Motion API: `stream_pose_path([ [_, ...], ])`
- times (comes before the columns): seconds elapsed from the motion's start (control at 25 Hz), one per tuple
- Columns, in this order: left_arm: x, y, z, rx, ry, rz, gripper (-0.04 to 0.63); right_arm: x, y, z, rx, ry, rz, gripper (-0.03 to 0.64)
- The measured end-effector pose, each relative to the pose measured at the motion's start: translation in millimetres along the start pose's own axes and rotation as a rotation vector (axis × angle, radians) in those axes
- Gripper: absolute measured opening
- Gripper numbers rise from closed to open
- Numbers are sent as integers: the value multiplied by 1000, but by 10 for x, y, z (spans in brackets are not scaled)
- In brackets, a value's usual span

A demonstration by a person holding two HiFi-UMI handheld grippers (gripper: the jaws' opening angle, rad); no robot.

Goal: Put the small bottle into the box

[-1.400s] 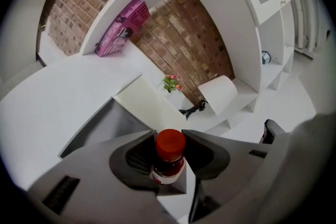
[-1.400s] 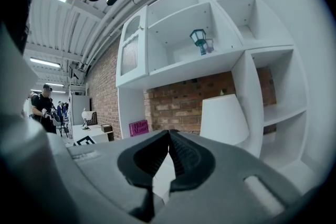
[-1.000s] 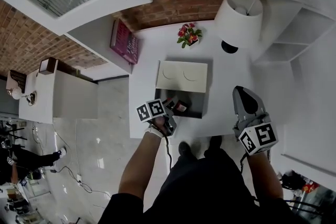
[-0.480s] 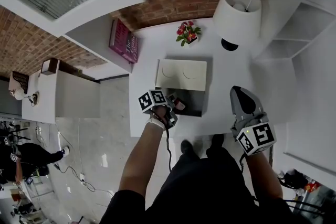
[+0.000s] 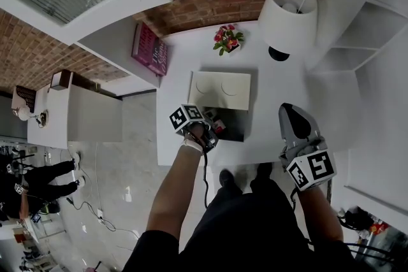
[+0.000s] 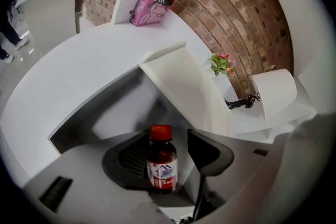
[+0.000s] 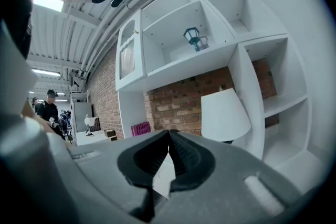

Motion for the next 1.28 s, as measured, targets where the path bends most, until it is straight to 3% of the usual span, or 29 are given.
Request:
stream_pose_path([
  [0.28,49,-58,46,3,-38,-17,224,-32,-19,21,-9,14,-2,0],
  [0.44,156,-89,131,4,-119,-24,224,-67,8,45,-5,21,5,0],
  [0.72,440,-111,473,53,-163,-246,224,-187,133,103,25,40,26,0],
  [0.88,527,-94,777,172,-172,-300,224,-269,174,129,28,39,44,0],
  [1.08,663,-5,1268,318,-132,-452,224,-399,243,151,25,51,82,0],
  [1.28,928,-35,1692,389,-197,-531,224,-523,360,157,58,75,81,2],
])
Point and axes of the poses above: the fingertips, and each gripper's own axes: z backward along the fingers, x to its right, y out of its top, the point moved 5 cm from there along z, backward along the fingers, and after that the axes turned 8 degrees about -y, right-handed, at the moved point
